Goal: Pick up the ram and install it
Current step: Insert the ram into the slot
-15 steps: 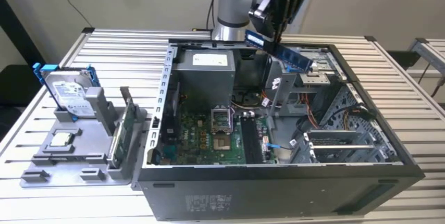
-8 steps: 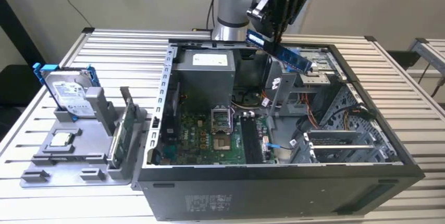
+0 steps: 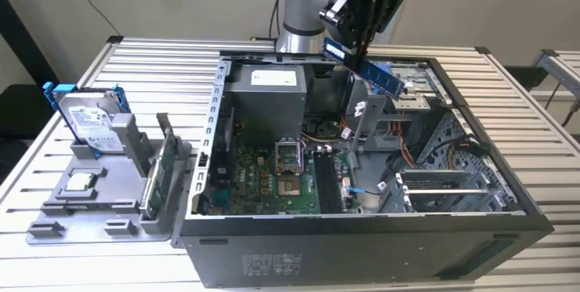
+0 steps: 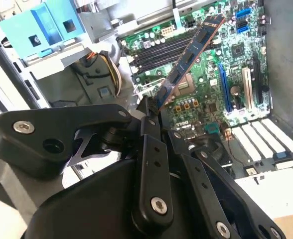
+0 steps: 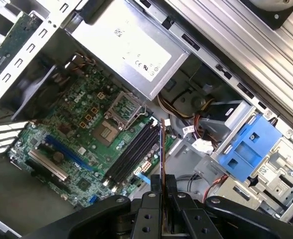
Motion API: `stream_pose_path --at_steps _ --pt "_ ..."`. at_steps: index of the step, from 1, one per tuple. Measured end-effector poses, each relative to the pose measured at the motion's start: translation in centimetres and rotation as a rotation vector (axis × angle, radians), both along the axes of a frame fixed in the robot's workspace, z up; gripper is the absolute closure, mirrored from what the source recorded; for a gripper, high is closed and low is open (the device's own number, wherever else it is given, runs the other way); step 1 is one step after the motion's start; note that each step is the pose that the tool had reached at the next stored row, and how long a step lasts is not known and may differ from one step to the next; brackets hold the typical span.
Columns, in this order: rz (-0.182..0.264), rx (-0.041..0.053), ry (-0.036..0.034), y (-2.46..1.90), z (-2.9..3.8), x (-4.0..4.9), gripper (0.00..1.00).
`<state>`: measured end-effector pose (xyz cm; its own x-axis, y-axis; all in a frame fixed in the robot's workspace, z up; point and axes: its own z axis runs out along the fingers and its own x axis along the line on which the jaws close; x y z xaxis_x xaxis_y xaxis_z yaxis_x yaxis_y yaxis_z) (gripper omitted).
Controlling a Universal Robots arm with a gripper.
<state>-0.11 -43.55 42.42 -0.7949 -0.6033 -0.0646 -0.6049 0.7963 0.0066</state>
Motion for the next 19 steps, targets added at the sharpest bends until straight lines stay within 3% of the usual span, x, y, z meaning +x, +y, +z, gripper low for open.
stream_pose_path --at_steps 19 --pt "-0.210 0.0000 0.0000 0.00 -0.03 -0.02 0.86"
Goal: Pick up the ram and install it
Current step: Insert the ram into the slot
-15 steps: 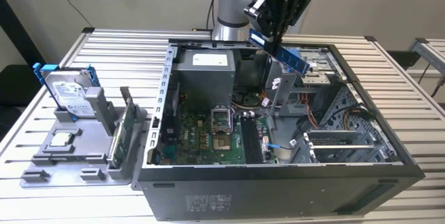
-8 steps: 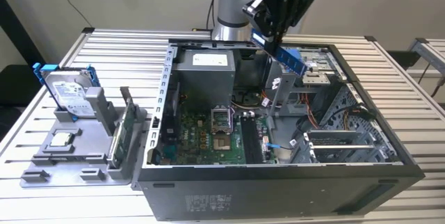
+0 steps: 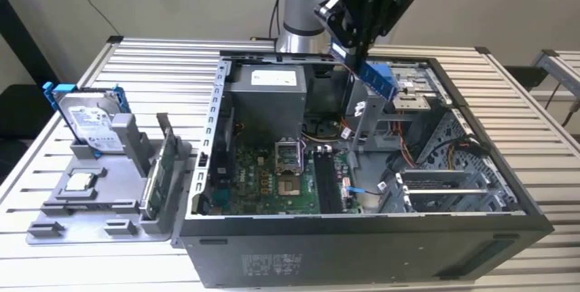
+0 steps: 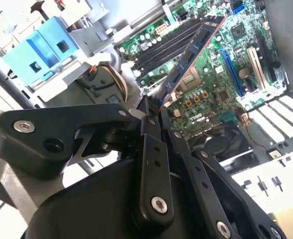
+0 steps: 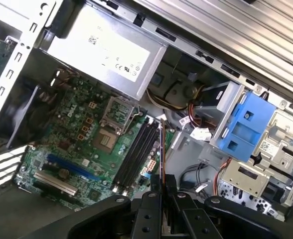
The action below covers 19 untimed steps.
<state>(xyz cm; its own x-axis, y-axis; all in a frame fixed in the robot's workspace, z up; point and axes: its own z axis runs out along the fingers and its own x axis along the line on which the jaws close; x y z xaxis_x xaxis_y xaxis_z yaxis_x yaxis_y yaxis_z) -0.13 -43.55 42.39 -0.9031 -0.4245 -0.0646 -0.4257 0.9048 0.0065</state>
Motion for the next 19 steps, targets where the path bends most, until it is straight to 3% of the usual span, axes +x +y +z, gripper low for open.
stream_pose_path --at_steps 19 --pt "-0.256 0.0001 0.0000 0.00 -0.07 0.00 0.86"
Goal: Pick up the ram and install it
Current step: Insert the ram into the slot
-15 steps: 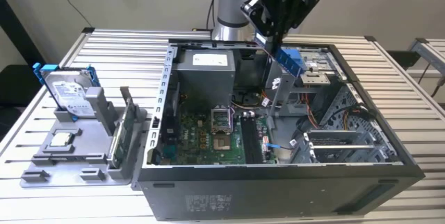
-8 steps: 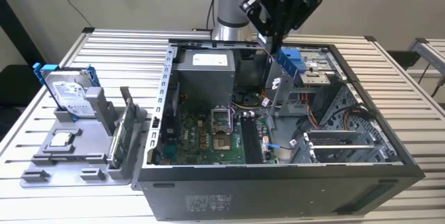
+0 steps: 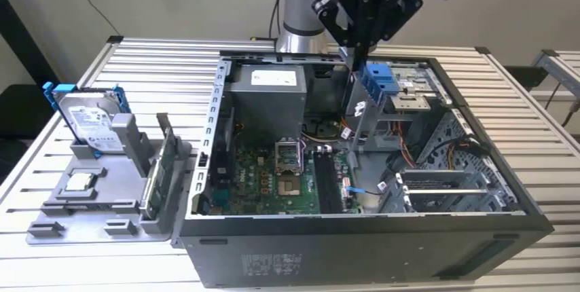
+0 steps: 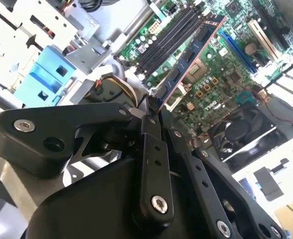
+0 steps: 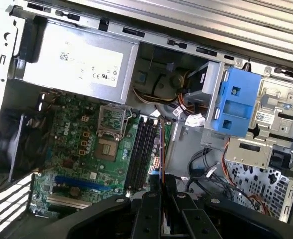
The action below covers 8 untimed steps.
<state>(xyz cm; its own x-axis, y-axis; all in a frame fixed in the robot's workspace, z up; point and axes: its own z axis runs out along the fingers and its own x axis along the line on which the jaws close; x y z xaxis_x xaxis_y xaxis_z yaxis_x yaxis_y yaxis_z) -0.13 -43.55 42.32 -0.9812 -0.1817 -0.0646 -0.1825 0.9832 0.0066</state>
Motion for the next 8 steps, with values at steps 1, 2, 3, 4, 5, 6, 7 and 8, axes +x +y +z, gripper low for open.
stream_pose_path --at_steps 1,2,3,4,5,6,7,8 --pt "-0.014 -0.0001 0.0000 0.00 0.00 0.00 0.86" --pt "-0.029 0.0000 0.0000 0.00 -0.01 0.00 0.86" --pt "-0.043 0.0000 0.0000 0.00 -0.02 0.00 0.86" --pt "-0.057 0.0000 0.0000 0.00 -0.02 0.00 0.86" --pt "-0.072 -0.0001 0.0000 0.00 -0.03 0.00 0.86" --pt "-0.087 -0.0001 0.0000 0.00 -0.03 0.00 0.86" --pt "-0.101 0.0000 0.0000 0.00 -0.04 0.00 0.86" --pt "-0.115 -0.0001 0.0000 0.00 -0.04 0.00 0.86"
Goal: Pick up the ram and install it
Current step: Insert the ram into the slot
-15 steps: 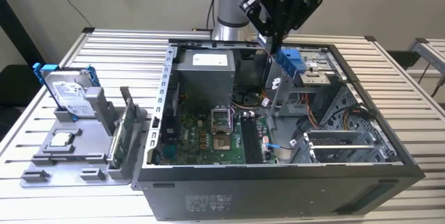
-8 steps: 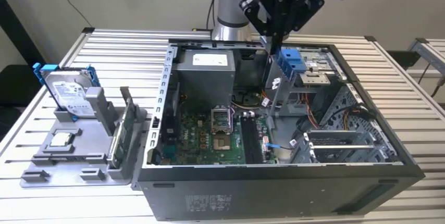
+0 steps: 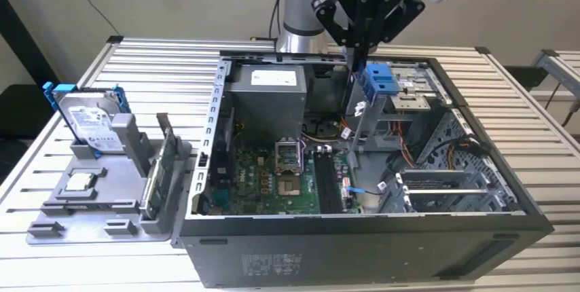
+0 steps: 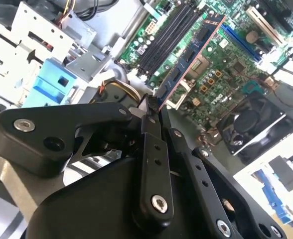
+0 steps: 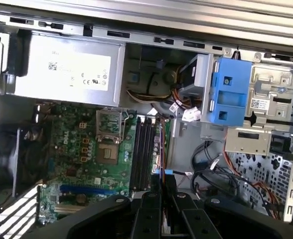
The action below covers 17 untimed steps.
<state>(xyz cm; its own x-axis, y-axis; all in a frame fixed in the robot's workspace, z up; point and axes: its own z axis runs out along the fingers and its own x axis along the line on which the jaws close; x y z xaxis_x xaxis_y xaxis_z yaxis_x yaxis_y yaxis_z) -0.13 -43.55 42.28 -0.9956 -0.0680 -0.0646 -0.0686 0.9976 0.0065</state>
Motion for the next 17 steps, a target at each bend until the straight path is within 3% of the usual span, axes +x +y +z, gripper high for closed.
stream_pose_path --at_steps 10,17 --pt "-0.136 0.0000 0.0000 0.00 -0.04 0.00 0.86" --pt "-0.192 0.0000 0.0000 0.00 -0.05 0.00 0.86"
